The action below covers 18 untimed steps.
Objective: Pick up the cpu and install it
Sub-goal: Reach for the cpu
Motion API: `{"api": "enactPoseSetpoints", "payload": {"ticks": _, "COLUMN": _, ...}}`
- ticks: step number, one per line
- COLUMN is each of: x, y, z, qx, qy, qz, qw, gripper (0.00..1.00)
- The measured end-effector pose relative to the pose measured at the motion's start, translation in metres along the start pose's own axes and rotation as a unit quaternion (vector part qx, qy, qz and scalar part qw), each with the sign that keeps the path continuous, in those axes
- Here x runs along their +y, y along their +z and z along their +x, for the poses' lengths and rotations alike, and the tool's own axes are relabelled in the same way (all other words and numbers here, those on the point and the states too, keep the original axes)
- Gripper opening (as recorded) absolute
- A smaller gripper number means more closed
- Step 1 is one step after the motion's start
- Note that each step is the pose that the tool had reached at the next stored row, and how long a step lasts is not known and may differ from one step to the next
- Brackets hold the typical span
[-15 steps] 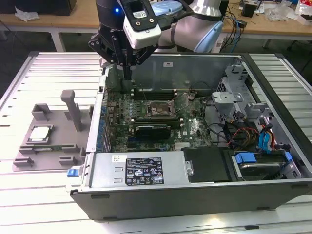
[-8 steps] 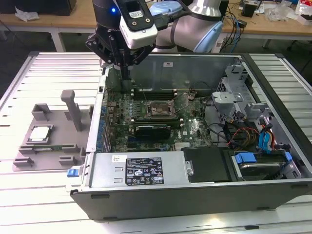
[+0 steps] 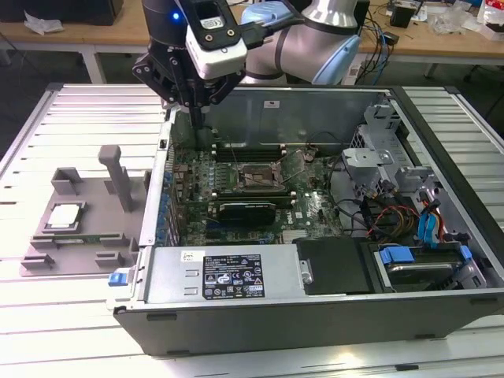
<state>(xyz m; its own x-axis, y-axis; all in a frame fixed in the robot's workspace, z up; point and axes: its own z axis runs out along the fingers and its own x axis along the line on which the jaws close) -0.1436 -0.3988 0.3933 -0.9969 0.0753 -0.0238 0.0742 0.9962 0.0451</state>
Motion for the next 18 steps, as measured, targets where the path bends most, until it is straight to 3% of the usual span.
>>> {"api": "enactPoseSetpoints", "payload": {"ticks": 8, "x": -0.0004, "y": -0.0002, "z": 0.0053, "qx": -0.0002, "qy": 0.0, "qz": 0.0, "qw": 1.0, "gripper": 0.11}}
{"api": "enactPoseSetpoints", "payload": {"ticks": 18, "x": -0.0013, "y": -0.0005, "z": 0.0178, "qx": -0.0008, "qy": 0.0, "qz": -0.0001, "qw": 1.0, "gripper": 0.11}}
